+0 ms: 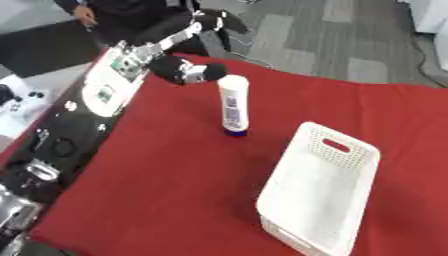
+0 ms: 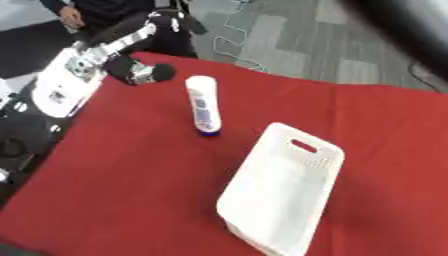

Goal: Pick up objects on the table and place them in the box.

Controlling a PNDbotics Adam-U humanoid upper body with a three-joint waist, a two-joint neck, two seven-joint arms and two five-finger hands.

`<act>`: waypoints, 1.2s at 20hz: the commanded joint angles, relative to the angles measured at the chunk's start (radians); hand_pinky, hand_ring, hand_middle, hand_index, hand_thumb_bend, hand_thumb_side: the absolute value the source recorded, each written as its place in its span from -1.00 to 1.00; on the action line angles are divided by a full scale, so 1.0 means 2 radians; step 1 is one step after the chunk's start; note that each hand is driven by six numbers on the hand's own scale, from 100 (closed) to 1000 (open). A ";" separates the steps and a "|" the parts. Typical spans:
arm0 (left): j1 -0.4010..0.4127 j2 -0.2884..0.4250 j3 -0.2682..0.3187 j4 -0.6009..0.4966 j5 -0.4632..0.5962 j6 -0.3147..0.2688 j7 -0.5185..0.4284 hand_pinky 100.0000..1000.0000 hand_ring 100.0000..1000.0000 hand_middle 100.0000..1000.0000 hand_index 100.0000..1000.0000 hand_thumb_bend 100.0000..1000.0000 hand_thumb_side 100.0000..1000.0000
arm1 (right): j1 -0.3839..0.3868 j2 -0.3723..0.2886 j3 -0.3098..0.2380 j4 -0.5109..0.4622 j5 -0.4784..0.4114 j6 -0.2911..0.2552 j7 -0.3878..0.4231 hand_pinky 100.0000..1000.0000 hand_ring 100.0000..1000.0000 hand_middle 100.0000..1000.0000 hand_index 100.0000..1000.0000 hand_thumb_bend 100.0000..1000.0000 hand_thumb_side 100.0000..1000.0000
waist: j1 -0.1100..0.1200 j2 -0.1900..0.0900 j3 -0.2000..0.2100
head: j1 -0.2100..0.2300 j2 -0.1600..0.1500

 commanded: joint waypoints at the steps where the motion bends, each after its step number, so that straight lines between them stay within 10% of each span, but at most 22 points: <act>1: -0.014 0.000 0.008 0.020 0.010 -0.010 0.005 0.41 0.10 0.48 0.74 -0.18 0.82 | -0.003 -0.015 -0.002 -0.007 -0.003 -0.115 0.116 -0.87 -0.48 -0.34 -0.29 -1.00 1.00 | -0.001 -0.007 -0.001 | 0.008 -0.002; 9: -0.012 -0.018 0.012 0.092 0.061 -0.032 -0.010 0.59 0.05 0.46 0.87 -0.23 0.95 | -0.004 -0.015 -0.002 -0.007 -0.005 -0.114 0.117 -0.87 -0.48 -0.34 -0.29 -1.00 1.00 | -0.001 -0.007 -0.003 | 0.006 -0.002; 24: -0.016 -0.041 0.013 0.147 0.220 0.019 -0.073 0.44 -0.02 0.43 0.96 -0.24 1.00 | -0.006 -0.015 -0.002 -0.007 -0.009 -0.112 0.119 -0.87 -0.48 -0.34 -0.29 -1.00 1.00 | -0.001 -0.007 -0.006 | 0.004 -0.002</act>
